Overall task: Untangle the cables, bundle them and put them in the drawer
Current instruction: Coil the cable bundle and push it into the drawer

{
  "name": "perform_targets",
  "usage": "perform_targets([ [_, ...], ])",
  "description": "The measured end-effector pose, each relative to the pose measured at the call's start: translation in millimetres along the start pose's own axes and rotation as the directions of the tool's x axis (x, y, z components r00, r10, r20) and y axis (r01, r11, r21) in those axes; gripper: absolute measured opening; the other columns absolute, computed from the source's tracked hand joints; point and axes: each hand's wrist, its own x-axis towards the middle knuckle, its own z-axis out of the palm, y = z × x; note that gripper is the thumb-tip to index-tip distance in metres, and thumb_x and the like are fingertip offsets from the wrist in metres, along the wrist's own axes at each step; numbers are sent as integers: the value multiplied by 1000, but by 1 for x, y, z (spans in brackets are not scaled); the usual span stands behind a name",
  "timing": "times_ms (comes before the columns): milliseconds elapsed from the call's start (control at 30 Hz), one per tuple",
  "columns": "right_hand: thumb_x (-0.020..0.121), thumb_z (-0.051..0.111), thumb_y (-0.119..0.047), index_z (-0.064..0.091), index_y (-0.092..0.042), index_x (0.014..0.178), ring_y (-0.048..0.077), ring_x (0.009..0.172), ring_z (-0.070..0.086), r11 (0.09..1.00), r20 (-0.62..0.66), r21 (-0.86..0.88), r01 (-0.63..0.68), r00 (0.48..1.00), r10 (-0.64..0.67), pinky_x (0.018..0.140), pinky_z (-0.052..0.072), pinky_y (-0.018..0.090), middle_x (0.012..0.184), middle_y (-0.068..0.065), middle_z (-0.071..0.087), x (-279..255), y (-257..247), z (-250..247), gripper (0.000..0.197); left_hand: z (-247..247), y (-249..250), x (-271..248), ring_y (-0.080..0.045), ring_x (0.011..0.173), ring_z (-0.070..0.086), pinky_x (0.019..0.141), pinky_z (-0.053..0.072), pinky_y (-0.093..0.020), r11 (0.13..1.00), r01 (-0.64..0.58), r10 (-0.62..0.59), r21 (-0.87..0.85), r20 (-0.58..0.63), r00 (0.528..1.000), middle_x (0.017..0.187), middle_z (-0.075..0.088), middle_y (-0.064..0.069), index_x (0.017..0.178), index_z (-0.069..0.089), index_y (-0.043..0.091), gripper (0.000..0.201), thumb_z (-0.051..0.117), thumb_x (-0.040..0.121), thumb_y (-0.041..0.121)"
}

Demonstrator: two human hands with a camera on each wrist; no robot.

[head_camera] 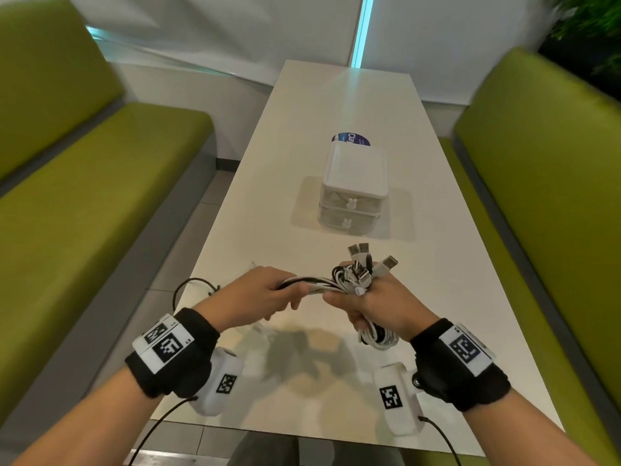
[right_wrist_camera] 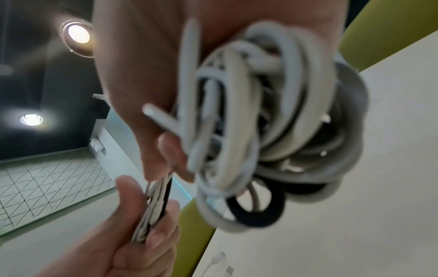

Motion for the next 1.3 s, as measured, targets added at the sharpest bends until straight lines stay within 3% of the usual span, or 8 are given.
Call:
perform_targets([
  [167, 86, 71, -13, 59, 10, 87, 18, 41, 40, 973, -215, 230, 18, 976, 32, 46, 37, 27, 51, 3, 43, 8, 4, 12, 27, 4, 2, 0, -4, 50, 39, 57, 34, -23, 999, -12, 4, -41, -177, 984, 51, 44, 14, 72, 55, 20, 46, 34, 99, 51],
  [367, 79, 77, -29, 62, 8, 84, 20, 46, 48, 945, -378, 309, 105, 926, 20, 50, 44, 30, 54, 11, 52, 13, 0, 27, 40, 44, 18, 9, -8, 55, 37, 58, 32, -29, 948, -62, -108, -313, -496, 861, 56, 42, 14, 72, 53, 18, 45, 34, 102, 46],
  [533, 80, 76, -35, 63, 3, 77, 21, 47, 51, 974, -454, 209, 88, 891, 17, 52, 46, 34, 53, 13, 55, 16, 5, 35, 40, 50, 27, 17, -6, 54, 37, 54, 30, -22, 888, -114, -149, -446, -512, 846, 57, 46, 16, 90, 68, 21, 49, 32, 101, 51],
  [667, 82, 72, -34, 57, -20, 71, 21, 58, 57, 998, -574, 44, 49, 818, -15, 58, 47, 32, 59, -3, 56, 24, 19, 36, 23, 57, 30, 13, -11, 60, 35, 58, 32, -26, 840, -164, -115, -518, -464, 879, 66, 46, 13, 104, 67, 19, 48, 31, 99, 50],
  [833, 84, 70, -36, 63, -12, 85, 23, 49, 50, 937, -591, 347, 34, 784, 191, 45, 44, 32, 59, 11, 54, 21, 10, 43, 25, 56, 37, 15, -10, 68, 41, 63, 37, -18, 850, -155, -89, -503, -428, 899, 80, 49, 7, 147, 34, 32, 45, 34, 103, 40],
  [1033, 88, 67, -30, 64, -15, 79, 22, 52, 54, 903, -536, 423, 71, 824, 186, 53, 49, 39, 59, 9, 57, 24, -4, 41, 18, 53, 35, 22, -9, 62, 42, 61, 38, -26, 896, -151, -76, -418, -479, 874, 78, 47, 7, 148, 37, 29, 43, 32, 105, 33],
  [1200, 87, 67, -42, 63, -12, 76, 23, 51, 57, 931, -463, 356, 75, 880, 107, 52, 49, 34, 59, 13, 58, 20, -10, 44, 31, 50, 40, 27, -27, 114, 56, 98, 45, -47, 915, -161, -55, -369, -510, 858, 124, 59, -19, 146, 41, 25, 41, 32, 106, 32],
  [1300, 87, 61, -51, 64, -14, 84, 37, 54, 60, 946, -491, 302, 119, 870, 48, 51, 52, 39, 63, 23, 62, 18, -10, 46, 37, 58, 43, 24, -3, 131, 47, 113, 38, -35, 883, -188, -63, -431, -505, 861, 142, 52, 8, 146, 39, 30, 43, 33, 104, 39],
])
